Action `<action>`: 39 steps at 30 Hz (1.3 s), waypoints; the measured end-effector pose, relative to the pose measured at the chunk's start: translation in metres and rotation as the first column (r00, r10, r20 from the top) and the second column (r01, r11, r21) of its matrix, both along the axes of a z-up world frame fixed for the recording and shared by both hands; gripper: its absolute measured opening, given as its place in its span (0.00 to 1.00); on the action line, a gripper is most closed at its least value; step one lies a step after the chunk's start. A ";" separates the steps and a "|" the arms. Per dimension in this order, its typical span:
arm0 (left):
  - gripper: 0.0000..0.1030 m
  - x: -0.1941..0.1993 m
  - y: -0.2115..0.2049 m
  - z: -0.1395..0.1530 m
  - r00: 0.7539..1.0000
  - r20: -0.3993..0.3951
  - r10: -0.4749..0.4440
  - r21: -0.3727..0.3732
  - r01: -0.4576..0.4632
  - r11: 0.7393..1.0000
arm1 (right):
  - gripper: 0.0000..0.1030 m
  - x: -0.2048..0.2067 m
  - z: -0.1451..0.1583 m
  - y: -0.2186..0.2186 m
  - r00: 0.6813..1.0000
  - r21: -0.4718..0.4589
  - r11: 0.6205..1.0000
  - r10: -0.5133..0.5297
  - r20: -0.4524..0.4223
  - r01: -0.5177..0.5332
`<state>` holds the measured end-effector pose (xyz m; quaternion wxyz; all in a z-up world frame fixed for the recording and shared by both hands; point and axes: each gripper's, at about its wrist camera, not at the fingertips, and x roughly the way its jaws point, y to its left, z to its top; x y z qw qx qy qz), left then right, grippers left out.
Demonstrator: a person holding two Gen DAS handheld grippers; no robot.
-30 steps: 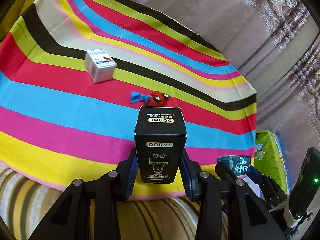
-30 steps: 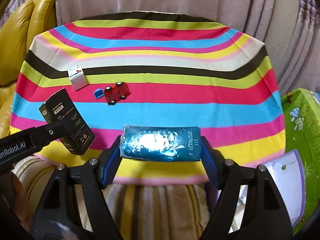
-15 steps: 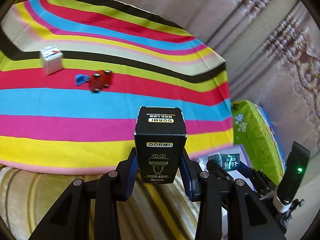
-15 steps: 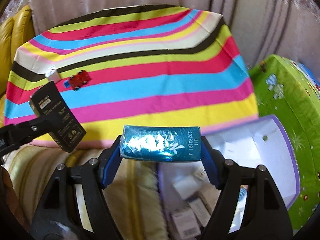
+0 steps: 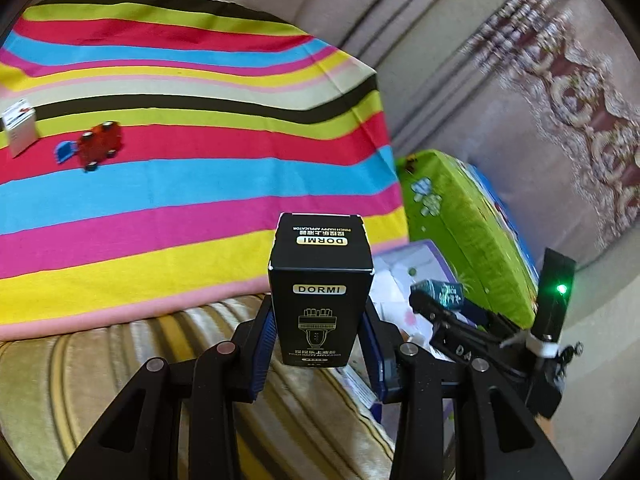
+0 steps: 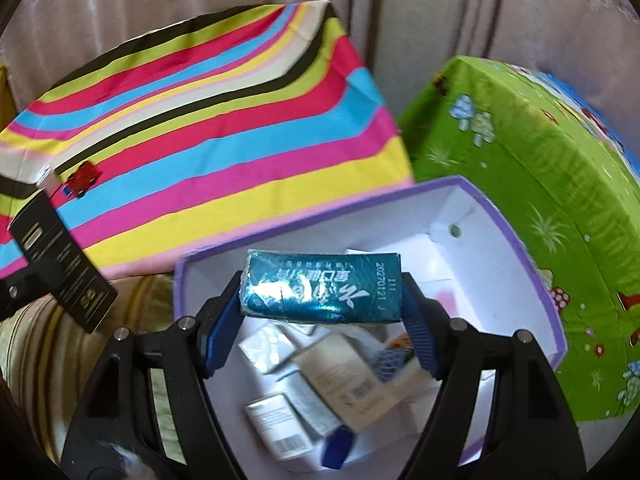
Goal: Organize rigid objects
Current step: 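Carry DORMI box and teal box into purple-rimmed box, open both tools, then move both tools back over the red toy car and white medicine box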
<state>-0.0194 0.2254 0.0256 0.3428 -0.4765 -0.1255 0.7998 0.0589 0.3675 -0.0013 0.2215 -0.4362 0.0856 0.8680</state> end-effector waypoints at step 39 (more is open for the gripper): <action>0.58 -0.009 0.021 -0.013 0.993 0.084 -0.077 0.010 0.077 0.997 | 0.86 0.001 0.003 0.008 1.000 0.013 1.000 -0.015 0.021 0.015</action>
